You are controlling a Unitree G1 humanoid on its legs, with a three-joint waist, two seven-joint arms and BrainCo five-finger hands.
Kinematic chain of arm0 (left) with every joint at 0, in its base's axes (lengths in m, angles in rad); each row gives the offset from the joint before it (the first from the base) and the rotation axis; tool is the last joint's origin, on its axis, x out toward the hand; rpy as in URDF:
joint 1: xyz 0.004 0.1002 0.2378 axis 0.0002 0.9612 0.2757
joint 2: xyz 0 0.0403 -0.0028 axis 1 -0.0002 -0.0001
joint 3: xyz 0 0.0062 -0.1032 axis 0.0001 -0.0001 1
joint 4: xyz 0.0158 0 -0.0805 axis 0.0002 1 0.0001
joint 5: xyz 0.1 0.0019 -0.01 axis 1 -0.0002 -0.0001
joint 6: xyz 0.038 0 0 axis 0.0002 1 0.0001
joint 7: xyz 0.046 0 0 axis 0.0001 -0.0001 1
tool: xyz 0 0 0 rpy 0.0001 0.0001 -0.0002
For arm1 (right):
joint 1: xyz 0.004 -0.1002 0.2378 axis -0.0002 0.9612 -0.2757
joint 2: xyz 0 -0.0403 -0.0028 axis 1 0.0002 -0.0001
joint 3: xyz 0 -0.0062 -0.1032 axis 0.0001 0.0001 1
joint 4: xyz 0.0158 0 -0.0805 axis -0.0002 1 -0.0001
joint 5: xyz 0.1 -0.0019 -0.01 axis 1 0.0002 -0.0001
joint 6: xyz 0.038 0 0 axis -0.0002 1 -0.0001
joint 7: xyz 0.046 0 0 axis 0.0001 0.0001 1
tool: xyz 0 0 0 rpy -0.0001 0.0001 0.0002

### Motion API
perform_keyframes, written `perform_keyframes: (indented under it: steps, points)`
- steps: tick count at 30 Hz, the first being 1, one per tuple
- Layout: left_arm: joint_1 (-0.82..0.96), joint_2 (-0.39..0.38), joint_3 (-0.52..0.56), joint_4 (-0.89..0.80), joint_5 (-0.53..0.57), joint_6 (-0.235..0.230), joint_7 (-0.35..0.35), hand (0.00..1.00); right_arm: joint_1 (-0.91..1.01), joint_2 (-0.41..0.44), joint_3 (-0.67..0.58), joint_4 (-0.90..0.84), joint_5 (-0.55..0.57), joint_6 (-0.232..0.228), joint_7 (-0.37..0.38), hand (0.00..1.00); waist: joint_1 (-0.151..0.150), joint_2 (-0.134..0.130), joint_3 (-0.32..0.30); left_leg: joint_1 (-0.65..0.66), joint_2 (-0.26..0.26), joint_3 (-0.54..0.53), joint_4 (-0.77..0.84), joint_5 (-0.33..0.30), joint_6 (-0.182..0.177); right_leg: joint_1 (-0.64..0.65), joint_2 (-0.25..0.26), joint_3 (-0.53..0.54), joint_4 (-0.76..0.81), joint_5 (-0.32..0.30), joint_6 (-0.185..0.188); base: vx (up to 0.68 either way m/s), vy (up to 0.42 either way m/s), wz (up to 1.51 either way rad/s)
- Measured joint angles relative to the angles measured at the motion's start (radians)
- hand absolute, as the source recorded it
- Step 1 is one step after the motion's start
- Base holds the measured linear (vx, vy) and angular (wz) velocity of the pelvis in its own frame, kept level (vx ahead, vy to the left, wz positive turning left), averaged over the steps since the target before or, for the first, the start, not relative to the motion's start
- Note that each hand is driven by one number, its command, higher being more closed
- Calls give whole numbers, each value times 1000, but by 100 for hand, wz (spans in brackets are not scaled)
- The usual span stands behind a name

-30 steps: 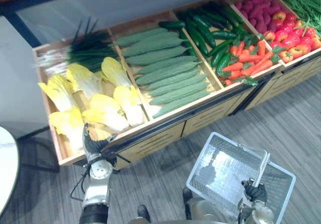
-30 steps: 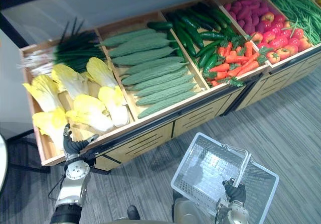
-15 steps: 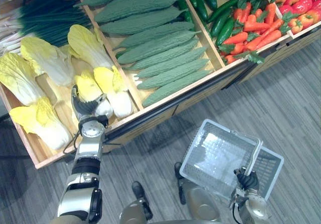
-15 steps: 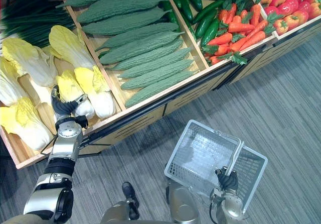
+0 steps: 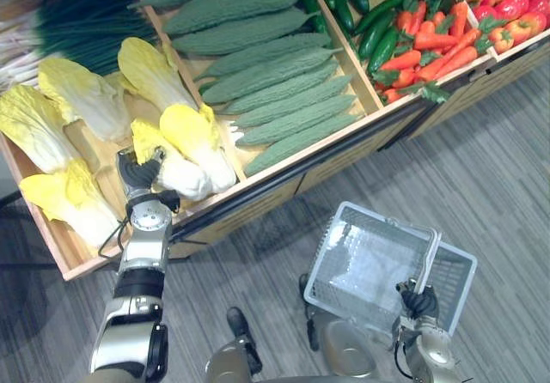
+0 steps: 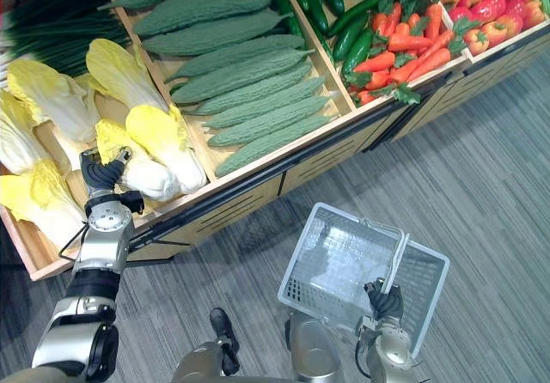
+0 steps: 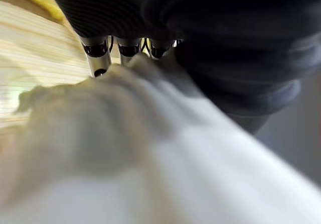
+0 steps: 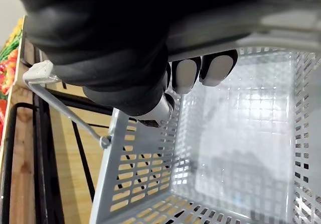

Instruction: Pick vegetable in the basket

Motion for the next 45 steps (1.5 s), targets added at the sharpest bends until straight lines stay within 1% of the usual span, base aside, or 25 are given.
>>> perform_keyframes:
  steps: [2,7,8,12,16,18,19,20,21,23,24,28,31,32,33,34,35,36,38,40,41,42,43,44,45]
  points:
    - [48,-31,4,-124,41,-19,4,100,-3,0,-22,22,-1,-4,0,100,0,9,5,9,-5,-19,-5,4,5,28,-4,-14,-26,11,4,-21,0,20]
    - [193,-129,13,-329,50,-57,24,100,-3,1,-40,40,-4,-4,2,100,5,26,0,50,-10,-35,-9,4,5,84,-5,-31,-42,12,5,-16,0,13]
    - [241,-164,13,-390,61,-73,23,100,-1,0,-63,40,-14,-4,3,100,6,44,-11,56,-12,-43,-29,9,13,85,-5,-40,-42,12,5,-22,-5,14]
    - [363,-246,11,-494,61,-104,18,100,19,0,-106,41,-23,-3,3,100,27,80,-25,114,-13,-49,-48,14,21,138,-4,-45,-39,4,8,-12,2,8]
    - [484,-284,-27,-539,46,-129,-9,100,33,3,-124,40,-22,-3,2,100,29,107,-48,139,-10,-50,-58,11,23,149,-2,-52,3,-30,15,-53,-2,8]
    - [528,-290,-57,-540,21,-129,-35,100,34,6,-123,36,-22,-2,2,100,32,107,-51,157,-4,-35,-48,3,26,147,3,-42,31,-45,16,-29,-14,-12]
    - [545,-294,-74,-540,8,-129,-49,100,40,10,-123,26,-22,-2,2,100,41,106,-51,156,0,-33,-26,-8,20,143,6,-32,51,-50,14,-18,-22,-36]
    - [562,-302,-104,-542,-12,-129,-70,100,55,15,-123,0,-22,0,1,100,58,105,-52,153,5,-33,15,-32,19,129,11,-11,83,-60,9,-28,-22,-35]
    - [569,-308,-117,-542,-20,-129,-76,100,59,18,-123,-18,-22,3,0,100,58,105,-52,146,8,-35,40,-45,19,123,12,-6,99,-68,10,-41,-27,-41]
    - [598,-329,-159,-546,-62,-129,-114,100,67,24,-95,-97,-22,6,-2,100,66,100,-55,123,14,-72,133,-116,20,80,33,57,158,-92,15,-60,-12,-76]
    - [601,-329,-169,-546,-70,-129,-119,100,70,25,-87,-115,-22,6,-2,100,66,101,-59,118,15,-70,147,-132,20,70,40,74,165,-93,15,-57,24,-100]
    - [608,-329,-232,-546,-80,-129,-175,100,104,44,-47,-241,-23,7,-12,100,65,84,-88,120,26,28,199,-189,23,19,74,174,181,-80,31,-23,48,-87]
    - [607,-328,-251,-546,-79,-128,-180,100,96,48,-7,-276,-32,8,-25,100,70,67,-99,132,52,128,247,-216,19,-16,110,248,194,-55,26,25,70,-125]
    - [605,-329,-259,-545,-80,-128,-178,100,84,55,10,-286,-36,12,-26,100,85,56,-100,160,63,209,254,-226,22,-49,69,130,217,-81,-17,-9,42,-157]
    - [605,-325,-263,-545,-79,-127,-178,100,82,58,18,-286,-42,12,-29,100,90,51,-101,176,62,237,252,-228,24,-63,35,49,237,-89,-28,-14,41,-156]
    - [604,-318,-267,-545,-80,-127,-178,100,79,58,35,-286,-45,14,-39,100,97,45,-101,206,60,282,246,-234,23,-75,-24,-90,272,-99,-44,14,44,-124]
    - [603,-320,-269,-544,-80,-127,-178,100,73,58,46,-286,-53,18,-43,100,95,42,-103,243,59,335,244,-249,13,-75,-104,-280,313,-114,-67,55,36,-155]
    - [599,-323,-268,-541,-81,-129,-178,100,58,58,50,-280,-60,21,-44,100,105,44,-106,272,59,385,233,-255,14,-66,-171,-447,344,-127,-87,70,-2,-144]
    - [592,-319,-265,-520,-96,-140,-178,100,16,58,64,-259,-71,21,-42,100,110,43,-112,298,62,442,204,-255,14,-60,-216,-611,371,-133,-89,111,-106,-152]
    - [556,-321,-272,-445,-98,-142,-180,100,-10,54,73,-256,-72,22,-39,100,103,44,-114,307,80,452,223,-254,15,-88,-171,-562,372,-141,-93,183,-199,-135]
    - [535,-320,-275,-399,-98,-142,-188,100,-26,46,76,-252,-73,30,-37,100,99,46,-116,300,116,445,295,-253,17,-93,-131,-527,363,-149,-100,260,-229,-126]
    - [523,-319,-278,-362,-98,-142,-199,100,-38,32,88,-248,-70,35,-27,100,97,46,-115,274,165,419,412,-241,55,-80,-93,-491,344,-152,-107,282,-227,-124]
    - [519,-316,-283,-341,-98,-142,-200,100,-40,25,93,-244,-70,36,-19,100,96,47,-115,259,195,394,484,-222,89,-64,-71,-477,327,-152,-111,260,-183,-107]
    - [514,-305,-295,-299,-98,-141,-202,100,-40,9,112,-240,-70,37,-14,100,88,48,-114,216,244,314,642,-142,177,-10,-33,-450,280,-145,-125,213,-127,-72]
    - [514,-299,-301,-282,-98,-141,-204,100,-42,-1,125,-239,-69,37,-11,100,87,47,-114,192,250,258,703,-144,171,16,-20,-430,254,-141,-131,258,-93,-94]
